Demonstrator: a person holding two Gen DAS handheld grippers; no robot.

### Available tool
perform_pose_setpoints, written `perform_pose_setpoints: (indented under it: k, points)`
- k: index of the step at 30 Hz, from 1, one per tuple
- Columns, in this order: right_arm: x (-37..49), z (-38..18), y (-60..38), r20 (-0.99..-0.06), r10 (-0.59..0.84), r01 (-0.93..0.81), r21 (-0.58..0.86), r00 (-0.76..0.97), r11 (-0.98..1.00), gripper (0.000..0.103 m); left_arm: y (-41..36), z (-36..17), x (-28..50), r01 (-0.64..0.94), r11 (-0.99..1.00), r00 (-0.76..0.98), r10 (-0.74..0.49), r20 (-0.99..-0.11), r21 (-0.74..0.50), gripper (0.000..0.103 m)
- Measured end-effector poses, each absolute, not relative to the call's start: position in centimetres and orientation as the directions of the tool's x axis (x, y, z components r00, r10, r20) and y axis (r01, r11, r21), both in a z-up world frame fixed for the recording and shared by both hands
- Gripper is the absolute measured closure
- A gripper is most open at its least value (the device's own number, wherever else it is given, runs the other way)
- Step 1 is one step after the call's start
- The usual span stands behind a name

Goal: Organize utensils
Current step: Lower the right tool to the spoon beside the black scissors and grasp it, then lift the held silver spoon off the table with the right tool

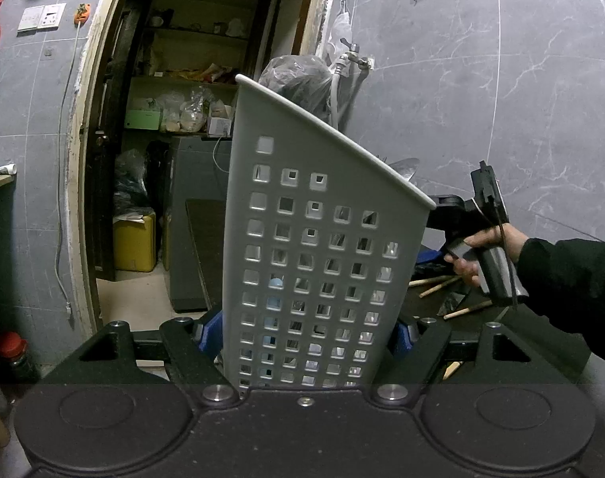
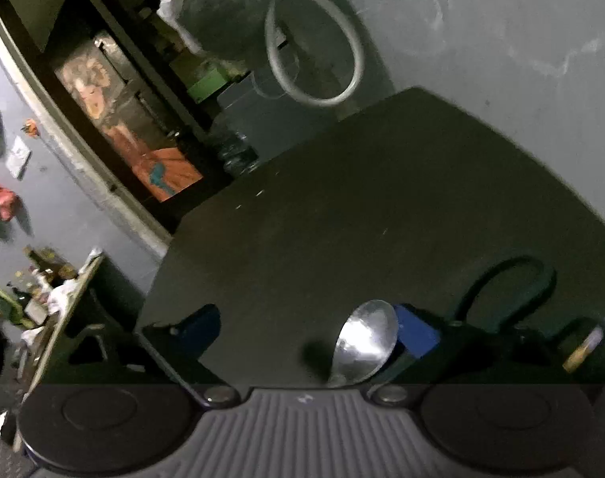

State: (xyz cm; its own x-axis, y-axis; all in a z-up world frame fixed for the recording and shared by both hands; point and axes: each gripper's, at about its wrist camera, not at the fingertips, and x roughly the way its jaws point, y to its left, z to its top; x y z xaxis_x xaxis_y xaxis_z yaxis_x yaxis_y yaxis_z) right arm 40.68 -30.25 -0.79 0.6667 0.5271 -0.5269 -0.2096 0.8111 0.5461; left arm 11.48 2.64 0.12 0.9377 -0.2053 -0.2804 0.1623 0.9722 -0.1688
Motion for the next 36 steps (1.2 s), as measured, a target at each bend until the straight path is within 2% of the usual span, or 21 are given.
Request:
perform_pose_setpoints:
  k: [7,15,18,22,28,36]
  points:
    - [38.9,-0.7,-28.5,-0.553,0.46,-0.249,0.415,0.694,0.875,0.024,2.7,0.1,11.5,0.163,0.972,0.938,-0.206,-0.28,-0.168,0.025]
    - [37.3,-0.4,-27.2,-0.583,0.354,-0.239,0.268,0.731,0.933,0.049,2.9,0.1,11.4,0.163,0.971,0.938,-0.207,-0.279,-0.172,0.025]
    - [37.1,-0.3,-27.0,-0.594,0.325,-0.22,0.244,0.736,0.944,0.063,2.9,0.1,11.4,0.163,0.971,0.938,-0.207,-0.279,-0.172,0.025]
    - [37.0,-0.4,-27.3,-0.601,0.298,-0.182,0.247,0.742,0.952,0.087,2.9,0.1,11.4,0.164,0.971,0.938,-0.207,-0.279,-0.172,0.025]
    - [37.3,-0.4,-27.5,-0.599,0.304,-0.179,0.261,0.741,0.949,0.094,2.9,0.1,11.4,0.164,0.971,0.938,-0.208,-0.279,-0.172,0.025]
    - [36.9,0.3,-26.1,-0.577,0.321,-0.24,0.214,0.751,0.947,0.099,2.8,0.1,11.4,0.164,0.971,0.938,-0.208,-0.279,-0.172,0.025]
